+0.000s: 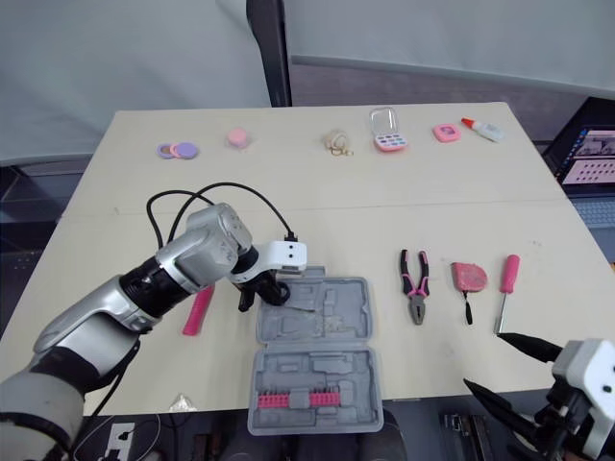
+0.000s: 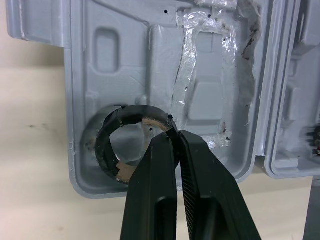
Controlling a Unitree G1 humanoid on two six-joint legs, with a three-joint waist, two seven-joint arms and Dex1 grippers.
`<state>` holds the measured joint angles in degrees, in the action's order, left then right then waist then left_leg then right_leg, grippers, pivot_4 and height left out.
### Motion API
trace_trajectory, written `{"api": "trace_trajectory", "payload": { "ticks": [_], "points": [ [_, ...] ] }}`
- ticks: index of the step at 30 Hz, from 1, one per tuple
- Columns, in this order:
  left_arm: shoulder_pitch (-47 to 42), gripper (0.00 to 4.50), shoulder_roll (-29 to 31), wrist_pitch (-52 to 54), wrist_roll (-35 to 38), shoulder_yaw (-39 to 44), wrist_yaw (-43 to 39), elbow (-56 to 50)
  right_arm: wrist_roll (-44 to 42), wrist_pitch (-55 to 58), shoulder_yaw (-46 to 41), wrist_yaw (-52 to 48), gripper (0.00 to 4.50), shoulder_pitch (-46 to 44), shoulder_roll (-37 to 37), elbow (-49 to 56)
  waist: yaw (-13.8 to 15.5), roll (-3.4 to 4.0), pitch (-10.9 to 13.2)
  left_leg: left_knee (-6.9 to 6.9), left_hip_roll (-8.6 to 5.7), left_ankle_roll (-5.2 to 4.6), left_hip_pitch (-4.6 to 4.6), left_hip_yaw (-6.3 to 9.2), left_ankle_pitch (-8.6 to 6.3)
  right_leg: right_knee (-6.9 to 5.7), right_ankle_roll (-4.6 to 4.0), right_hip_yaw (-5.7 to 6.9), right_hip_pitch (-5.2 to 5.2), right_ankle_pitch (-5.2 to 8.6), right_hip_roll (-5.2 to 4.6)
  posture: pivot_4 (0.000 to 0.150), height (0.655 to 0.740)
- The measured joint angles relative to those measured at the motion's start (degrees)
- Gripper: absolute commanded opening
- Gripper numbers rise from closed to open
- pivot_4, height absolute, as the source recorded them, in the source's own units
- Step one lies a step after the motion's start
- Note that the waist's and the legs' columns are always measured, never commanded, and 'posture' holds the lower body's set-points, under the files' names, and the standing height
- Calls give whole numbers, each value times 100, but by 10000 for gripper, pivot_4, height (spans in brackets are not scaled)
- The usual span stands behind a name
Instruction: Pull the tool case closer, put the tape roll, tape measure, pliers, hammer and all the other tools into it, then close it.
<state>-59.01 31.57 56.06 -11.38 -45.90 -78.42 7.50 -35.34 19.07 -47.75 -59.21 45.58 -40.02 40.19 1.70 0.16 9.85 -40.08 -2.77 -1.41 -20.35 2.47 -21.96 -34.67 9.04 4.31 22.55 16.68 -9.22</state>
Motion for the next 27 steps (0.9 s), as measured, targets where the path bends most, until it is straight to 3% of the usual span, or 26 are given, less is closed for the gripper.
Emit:
{"api": "trace_trajectory", "payload": {
  "ticks": [19,23,27],
  "points": [
    [0,530,-14,-114,-1,-30,95,236,-34,103,-41,0,45000,23,0,11,0,0,0,0,0,0,0,0,0,0,0,0,0,0,0,1500,7400],
    [-1,15614,-57,-116,-6,-29,147,292,-35,110,-41,0,45000,23,0,13,-1,0,0,0,0,0,0,0,0,0,0,0,0,0,0,1500,7400],
    [-31,15614,-88,89,21,-27,127,350,-35,110,-41,0,45000,23,0,15,-3,0,0,0,0,0,0,-1,0,0,0,0,0,0,0,1500,7400]
  ]
}}
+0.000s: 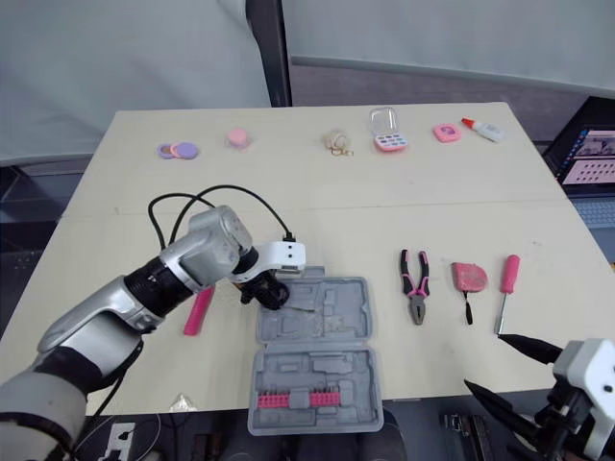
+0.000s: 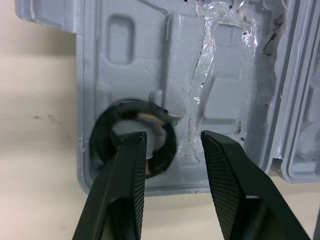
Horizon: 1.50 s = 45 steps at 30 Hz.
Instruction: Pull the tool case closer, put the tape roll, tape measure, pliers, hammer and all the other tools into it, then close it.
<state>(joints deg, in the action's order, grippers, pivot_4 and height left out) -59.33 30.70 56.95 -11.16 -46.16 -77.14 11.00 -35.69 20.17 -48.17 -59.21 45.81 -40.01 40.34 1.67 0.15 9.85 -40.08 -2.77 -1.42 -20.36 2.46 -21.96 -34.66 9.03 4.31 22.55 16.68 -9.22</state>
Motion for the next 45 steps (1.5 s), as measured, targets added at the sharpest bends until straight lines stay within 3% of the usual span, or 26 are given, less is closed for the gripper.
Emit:
{"api": "trace_trajectory", "payload": {
  "ticks": [13,16,25,32,35,45],
  "points": [
    [-110,15614,761,570,638,453,-199,-1073,4,3,1,0,45000,-98,-19,-3,-9,1,0,0,1,1,1,6,0,0,0,-2,0,0,0,1500,7400],
    [89,15614,860,609,1011,1096,-122,-1187,5,5,2,0,45000,-121,-38,-9,-9,1,-1,0,1,1,1,7,0,1,0,-3,0,0,-1,1500,7400],
    [1849,15614,1014,268,2478,3199,205,-1498,4,14,3,8,45000,-156,-35,-8,10,3,-2,-5,3,5,4,17,-2,-2,-1,-6,-5,0,-5,1500,7400],
    [2730,15614,528,-1106,2973,4404,748,-974,10,24,36,88,45000,-209,-11,-7,-3,4,-2,-2,-6,7,8,16,-3,-7,-1,-6,-5,0,-8,1500,7400],
    [2921,7253,496,-1684,3095,4531,706,-680,16,24,49,117,45000,-222,-1,-7,-11,4,-2,-1,-8,8,9,14,-4,-7,-1,-6,-4,0,-8,1500,7400],
    [3212,7253,316,-3858,2670,4461,1028,71,49,23,98,157,45000,-300,6,-16,-10,5,-3,1,-8,8,13,7,-4,-7,-1,-4,-5,0,-8,1500,7400]
  ]
}}
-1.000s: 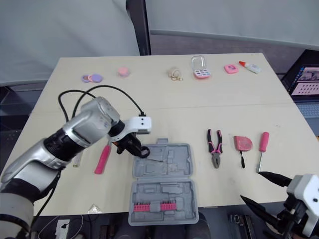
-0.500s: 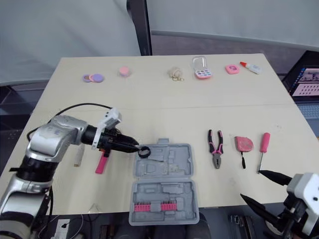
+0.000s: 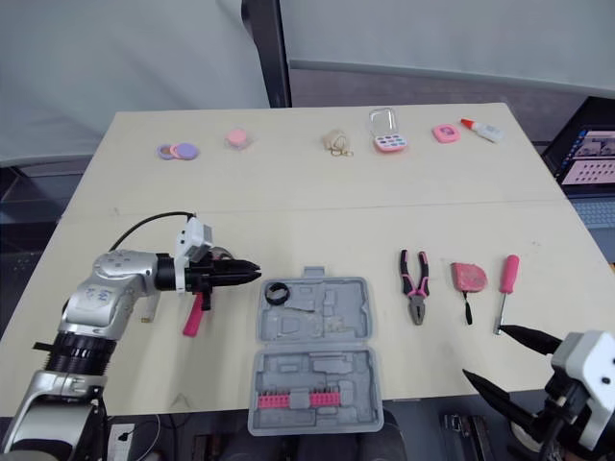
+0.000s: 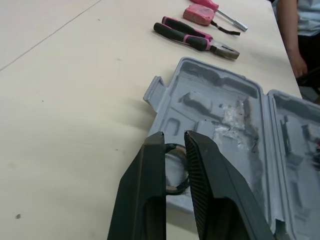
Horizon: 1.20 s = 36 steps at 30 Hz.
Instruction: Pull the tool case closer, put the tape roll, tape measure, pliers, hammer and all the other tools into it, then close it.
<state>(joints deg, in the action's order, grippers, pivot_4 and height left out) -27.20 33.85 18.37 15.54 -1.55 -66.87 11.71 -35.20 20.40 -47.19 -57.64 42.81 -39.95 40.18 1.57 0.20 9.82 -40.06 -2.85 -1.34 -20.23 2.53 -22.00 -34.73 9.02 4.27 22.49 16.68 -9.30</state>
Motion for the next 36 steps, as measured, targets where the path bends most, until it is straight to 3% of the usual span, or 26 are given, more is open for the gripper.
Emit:
{"api": "trace_trajectory", "payload": {
  "ticks": [5,8,10,29,32,33,36],
  "points": [
    [-34,7253,-245,-527,-38,-197,-172,523,11,-1,130,22,45000,-143,-1,-11,-1,0,0,-1,0,0,0,-1,0,-3,0,4,0,0,0,1500,7400],
    [-170,15690,-287,-706,-38,-221,-253,699,52,-1,170,23,45000,-173,-1,-45,-4,0,0,-1,0,0,0,-3,0,-2,0,6,0,0,0,1500,7400],
    [-204,24794,-363,-801,-60,-222,-185,703,65,-1,171,23,45000,-197,-2,-73,-2,0,-1,-1,0,0,1,-2,0,-4,0,5,-1,0,-1,1500,7400],
    [-264,24794,-397,-912,-270,-462,-101,926,98,-1,173,36,45000,-232,-1,-132,-3,0,-1,-1,0,0,1,-2,0,-2,0,7,-1,0,-1,1500,7400],
    [-285,16490,-400,-907,-270,-522,-130,928,110,-1,173,39,45000,-222,1,-132,-4,0,-1,-1,0,0,1,-3,0,-2,0,7,-1,0,0,1500,7400],
    [-284,11898,-403,-907,-270,-530,-129,928,110,-1,173,39,45000,-205,5,-132,-4,0,-1,-1,0,0,1,-2,0,-2,0,7,-1,0,-1,1500,7400],
    [-284,11898,-403,-905,-272,-571,-126,928,109,-1,172,39,45000,-169,19,-132,-4,0,-1,-1,0,0,1,-3,0,-2,0,7,-1,0,0,1500,7400]
  ]
}}
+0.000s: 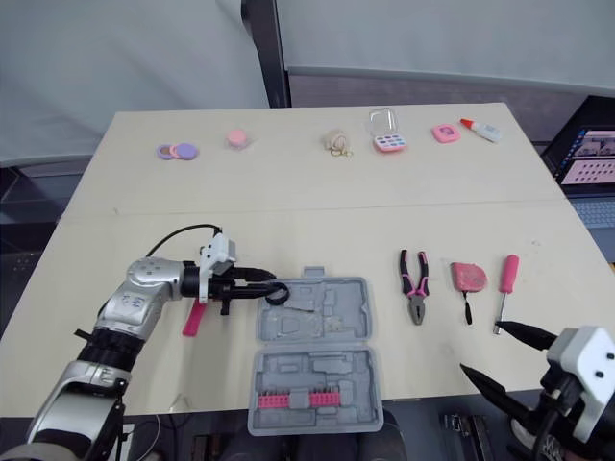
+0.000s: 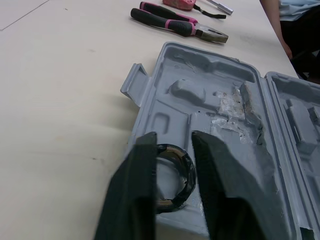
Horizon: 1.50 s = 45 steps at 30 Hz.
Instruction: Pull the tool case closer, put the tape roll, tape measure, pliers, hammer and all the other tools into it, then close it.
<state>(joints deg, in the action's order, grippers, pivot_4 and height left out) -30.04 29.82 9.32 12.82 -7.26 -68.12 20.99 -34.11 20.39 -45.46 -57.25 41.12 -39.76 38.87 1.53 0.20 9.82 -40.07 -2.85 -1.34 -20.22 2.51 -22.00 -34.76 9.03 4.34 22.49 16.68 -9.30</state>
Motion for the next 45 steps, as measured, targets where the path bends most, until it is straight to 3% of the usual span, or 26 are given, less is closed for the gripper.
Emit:
{"api": "trace_trajectory", "payload": {
  "ticks": [11,25,45],
  "points": [
    [61,11898,-113,-262,-183,-70,136,53,-3,-5,0,0,45000,35,11,3,4,0,0,0,0,0,0,0,0,1,0,0,0,0,0,1500,7400],
    [-19,11898,-529,-1397,-606,-120,534,1140,-2,-6,-1,1,45000,82,76,17,7,0,-2,1,0,0,2,-3,0,2,0,2,-2,0,0,1500,7400],
    [133,11898,-589,-2500,-788,-196,859,1569,-186,-21,97,1,45000,44,163,153,-1,37,-66,5,2,0,12,-7,0,4,0,2,-8,0,0,1500,7400]
  ]
}}
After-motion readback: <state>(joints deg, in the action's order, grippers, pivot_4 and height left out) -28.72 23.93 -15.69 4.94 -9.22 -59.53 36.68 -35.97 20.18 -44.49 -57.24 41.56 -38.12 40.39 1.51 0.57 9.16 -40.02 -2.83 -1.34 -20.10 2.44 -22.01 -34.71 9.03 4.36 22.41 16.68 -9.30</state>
